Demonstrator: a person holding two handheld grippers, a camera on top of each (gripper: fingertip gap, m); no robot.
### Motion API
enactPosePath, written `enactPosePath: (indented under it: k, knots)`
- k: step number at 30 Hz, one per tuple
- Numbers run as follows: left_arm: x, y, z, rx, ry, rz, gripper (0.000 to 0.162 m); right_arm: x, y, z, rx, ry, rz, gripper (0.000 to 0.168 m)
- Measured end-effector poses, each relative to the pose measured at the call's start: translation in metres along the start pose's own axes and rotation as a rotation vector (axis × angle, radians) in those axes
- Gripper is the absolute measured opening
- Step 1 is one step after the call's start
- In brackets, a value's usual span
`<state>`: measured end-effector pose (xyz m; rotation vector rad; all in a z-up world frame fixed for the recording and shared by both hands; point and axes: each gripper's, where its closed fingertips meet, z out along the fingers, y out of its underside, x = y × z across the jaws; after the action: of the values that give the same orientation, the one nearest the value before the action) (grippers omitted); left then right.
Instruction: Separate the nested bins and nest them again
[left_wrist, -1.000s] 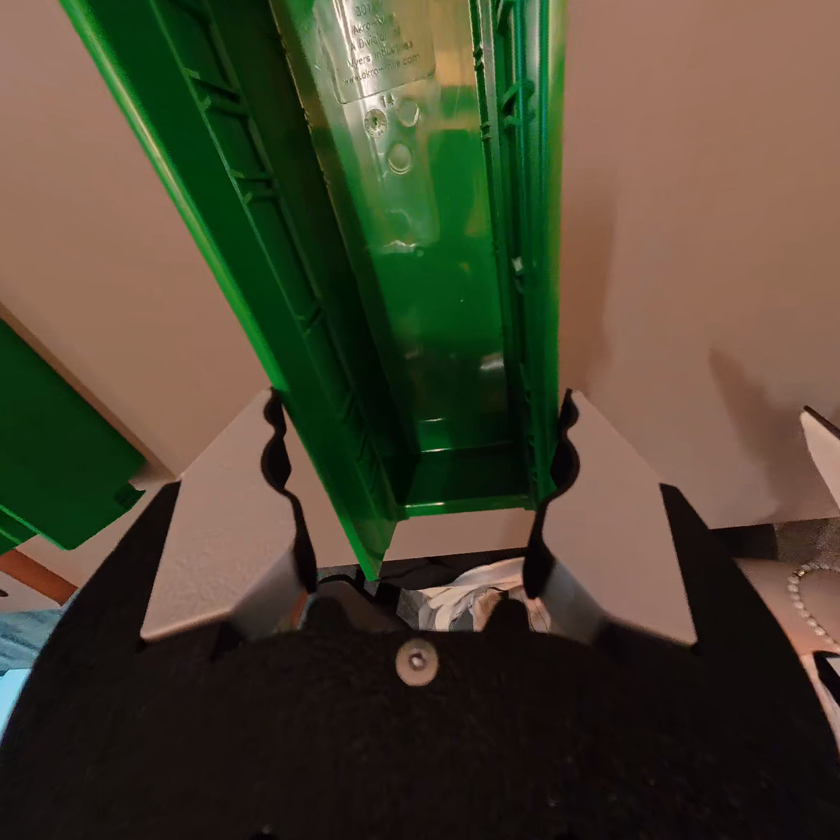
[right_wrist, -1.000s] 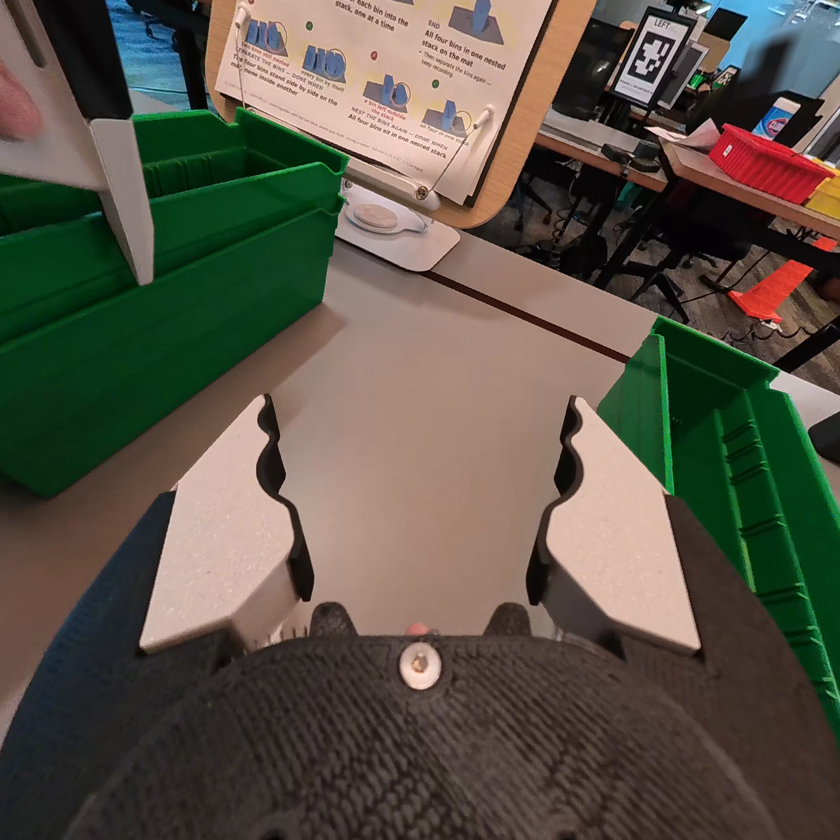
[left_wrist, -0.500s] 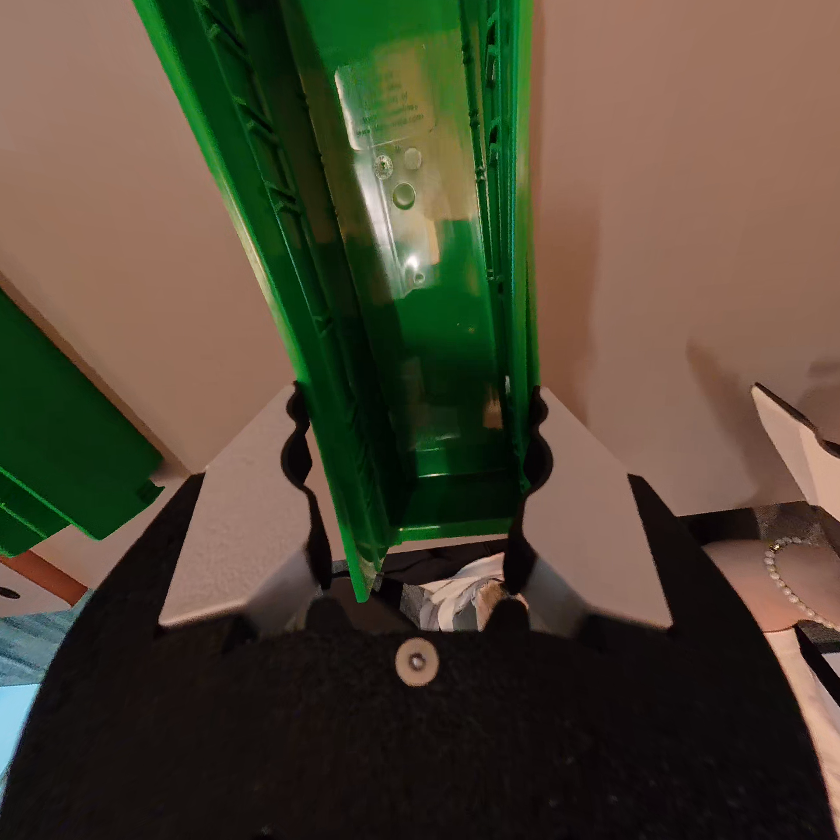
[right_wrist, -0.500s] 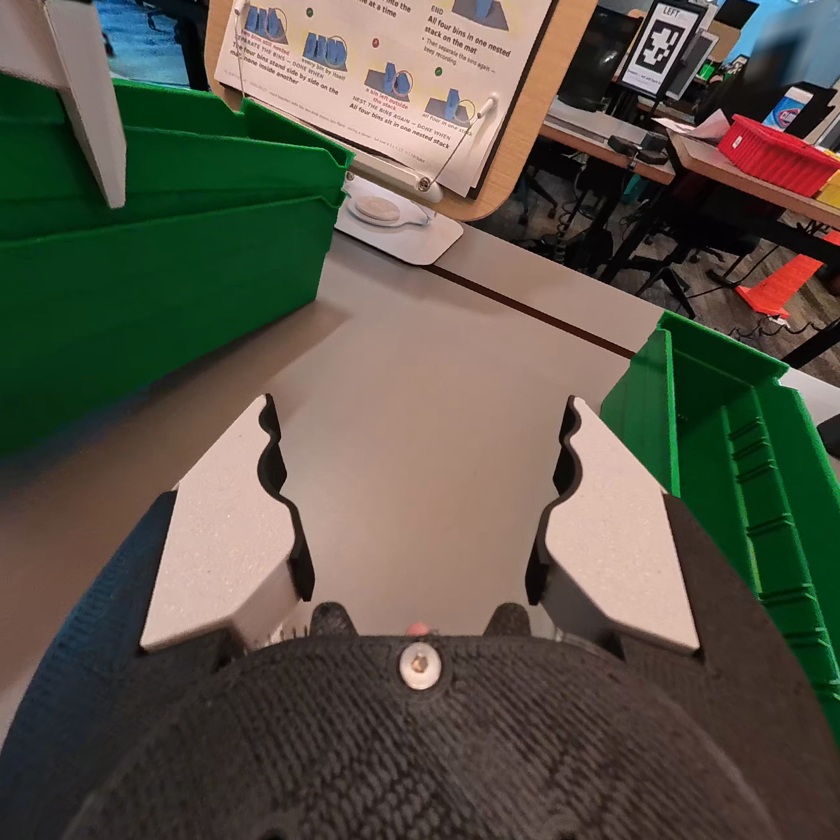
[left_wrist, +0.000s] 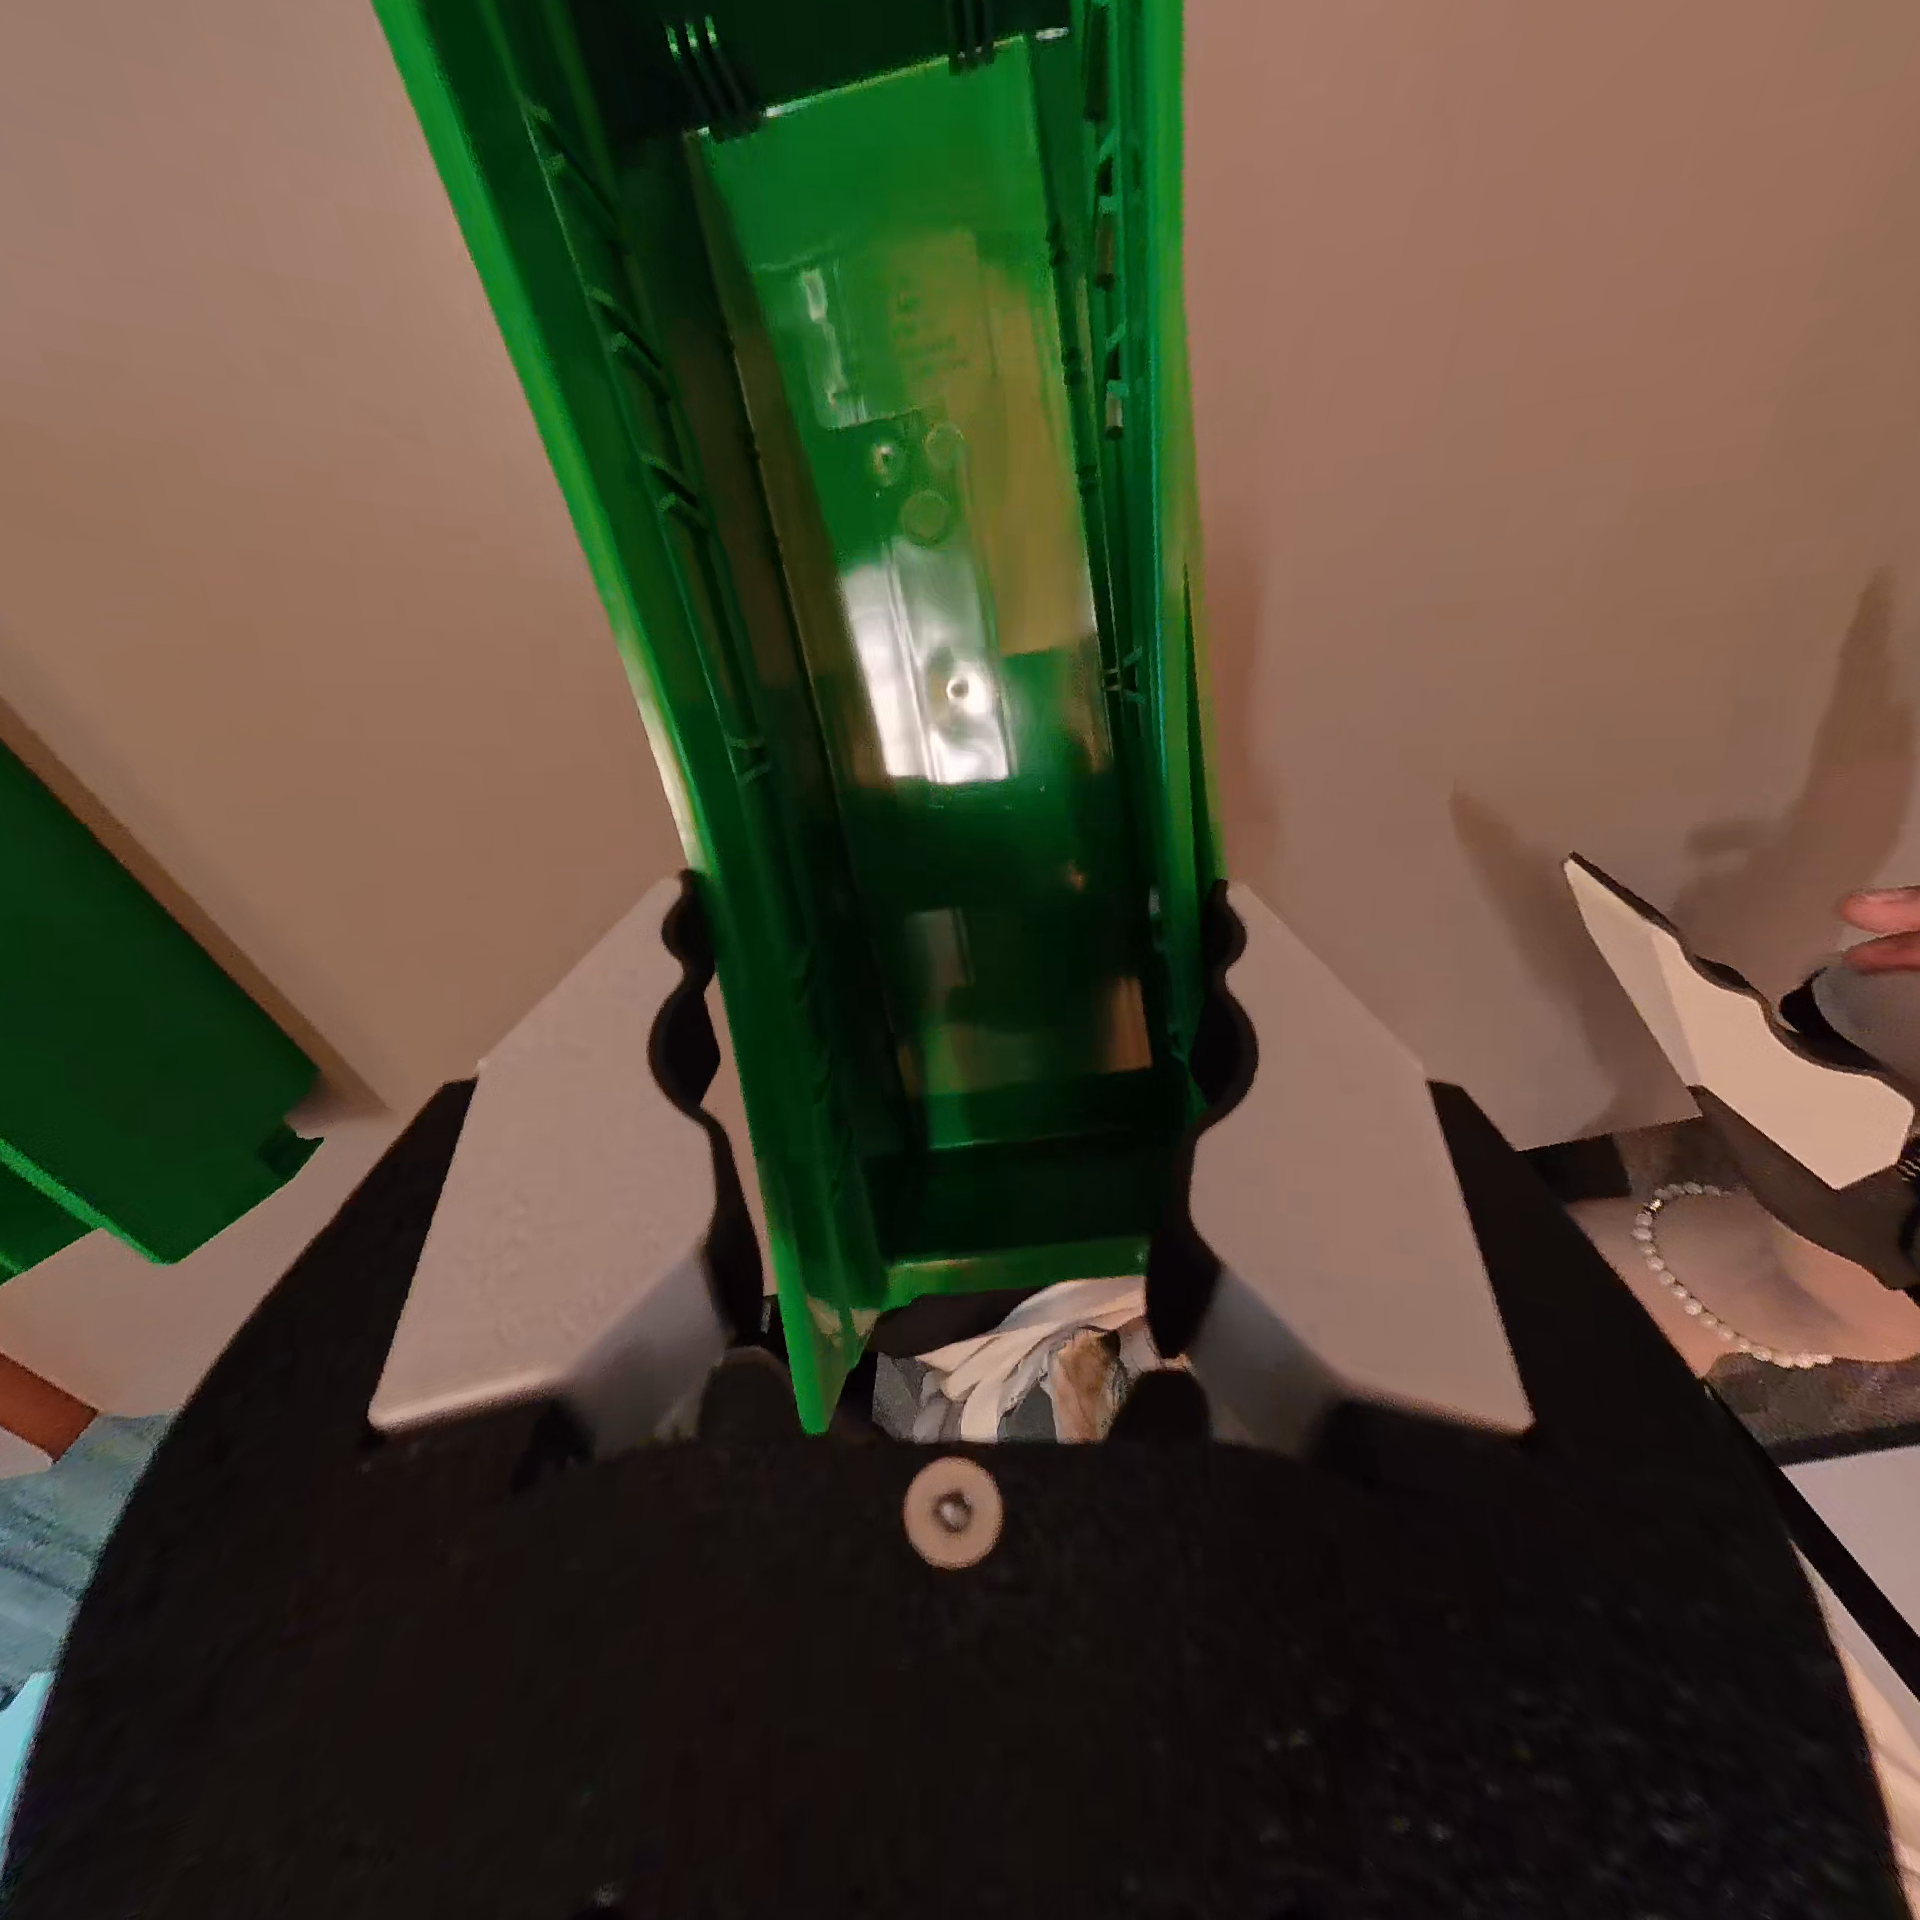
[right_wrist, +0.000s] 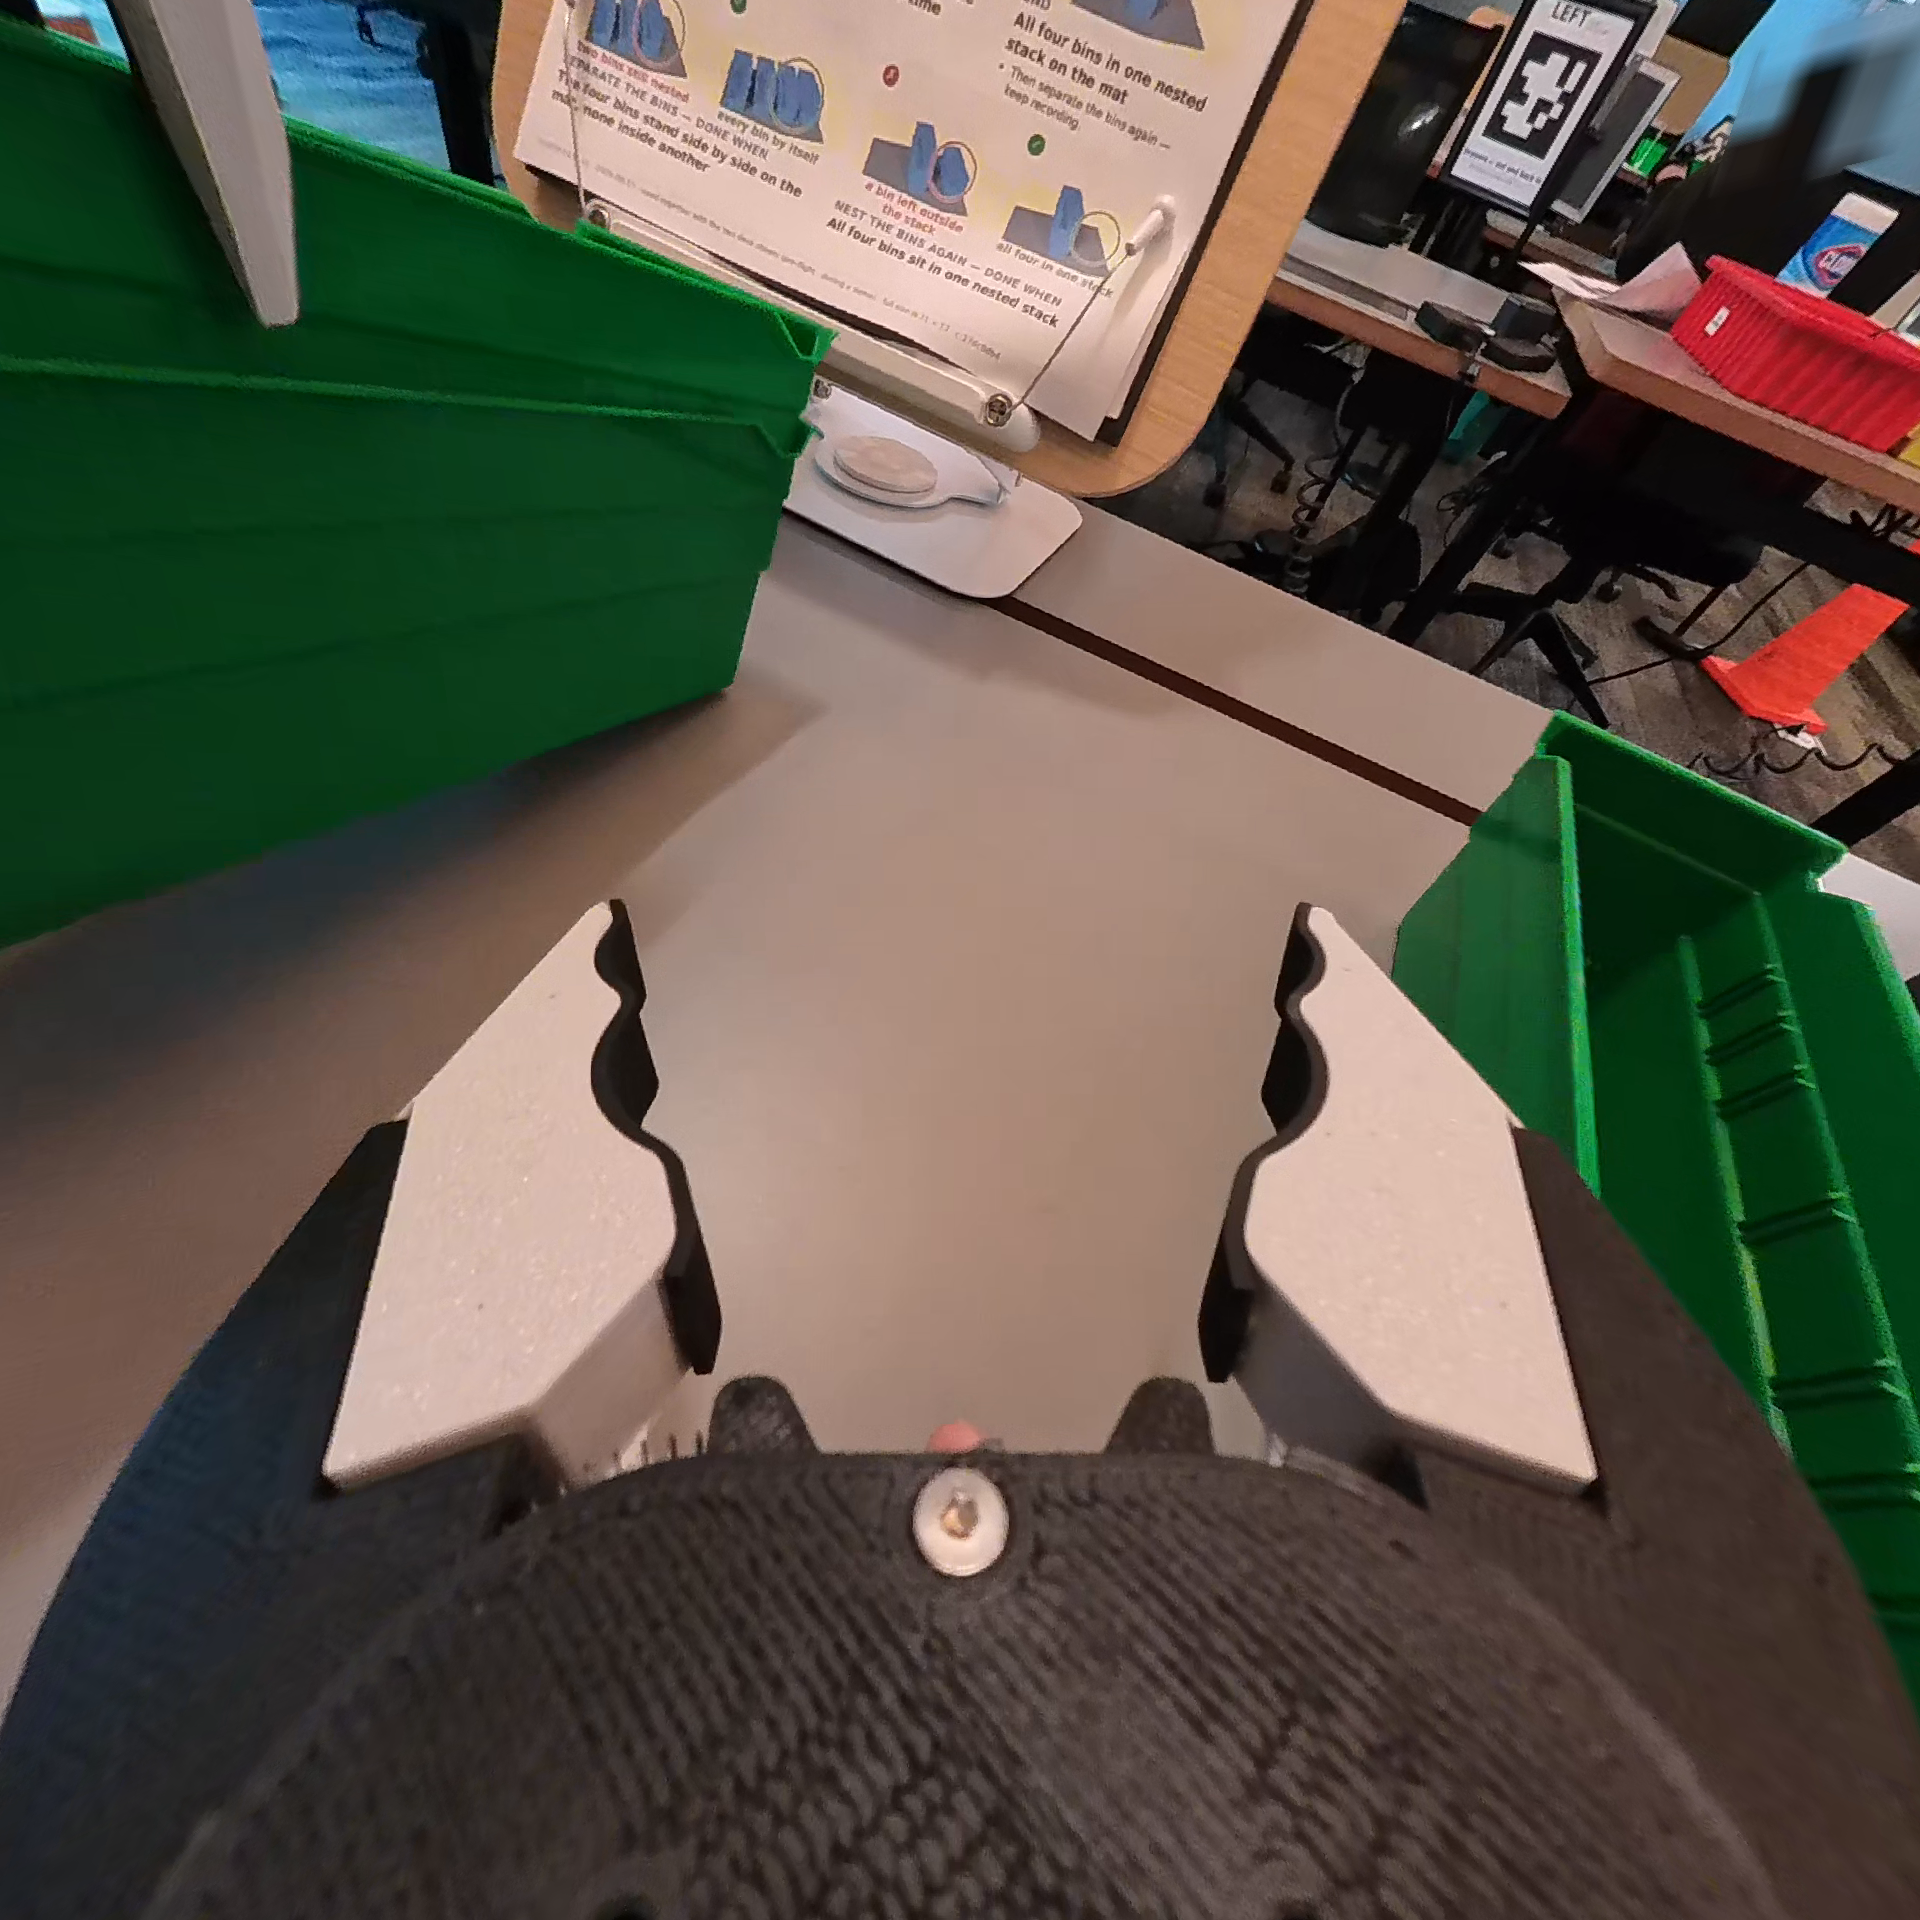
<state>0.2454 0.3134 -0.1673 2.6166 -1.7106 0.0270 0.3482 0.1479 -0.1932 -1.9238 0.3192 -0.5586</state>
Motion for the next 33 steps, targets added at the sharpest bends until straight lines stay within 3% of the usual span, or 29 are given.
enactPosePath:
  k: [8, 15, 19, 27, 33]
  knots:
    - [-0.008, 0.013, 0.029, -0.048, -0.033, 0.01, 0.107, -0.004, 0.001, 0.002, -0.008, -0.009, -0.011, 0.12]
    - [-0.011, -0.006, 0.037, 0.037, -0.106, 0.057, 0.116, 0.001, 0.005, 0.002, -0.019, 0.001, -0.003, 0.12]
    - [-0.014, -0.023, 0.028, 0.107, -0.153, 0.08, 0.112, 0.003, 0.007, 0.002, -0.024, 0.001, 0.002, 0.12]
    - [-0.016, -0.015, 0.024, -0.02, -0.159, 0.179, 0.084, 0.003, 0.009, 0.004, -0.027, -0.005, 0.01, 0.12]
    - [-0.017, -0.019, 0.019, 0.017, -0.035, 0.063, 0.079, 0.004, 0.007, 0.004, -0.021, -0.003, 0.012, 0.12]
